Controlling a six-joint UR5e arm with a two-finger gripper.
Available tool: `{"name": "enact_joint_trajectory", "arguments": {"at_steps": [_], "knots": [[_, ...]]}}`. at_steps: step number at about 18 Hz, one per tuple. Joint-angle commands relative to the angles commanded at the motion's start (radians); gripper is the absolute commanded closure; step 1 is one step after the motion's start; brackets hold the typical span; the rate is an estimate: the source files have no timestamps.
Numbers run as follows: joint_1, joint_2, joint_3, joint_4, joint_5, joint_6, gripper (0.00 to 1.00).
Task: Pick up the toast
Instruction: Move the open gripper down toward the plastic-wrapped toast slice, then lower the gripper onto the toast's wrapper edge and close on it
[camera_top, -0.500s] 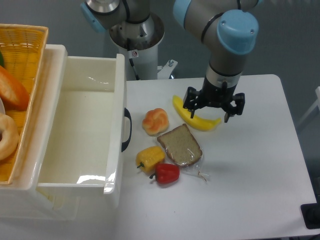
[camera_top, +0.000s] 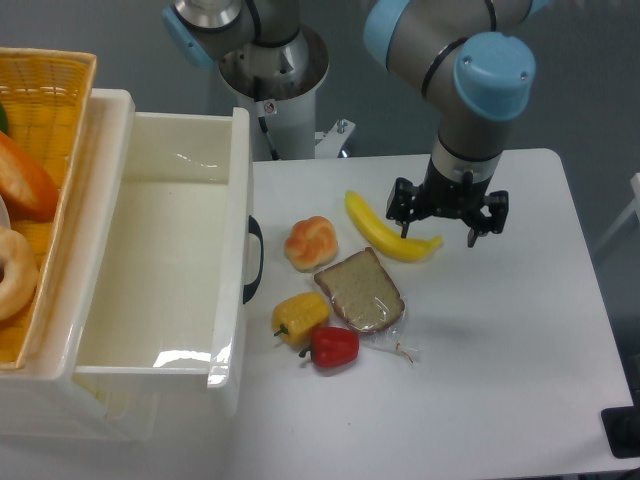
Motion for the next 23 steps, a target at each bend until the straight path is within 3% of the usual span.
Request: {"name": "enact_joint_trajectory", "arguments": {"at_steps": [4,9,18,23], "knots": [[-0.002,-0.029,-0.025,0.052,-0.002,-0.07,0.0],[-0.008,-0.094,-0.037,0.057,-0.005,-0.195,0.0],[-0.032,-0.186,-0.015,0.094,-0.098,-0.247,0.0],[-0.035,-0.227,-0.011,0.204,-0.13,-0.469,0.0]]}}
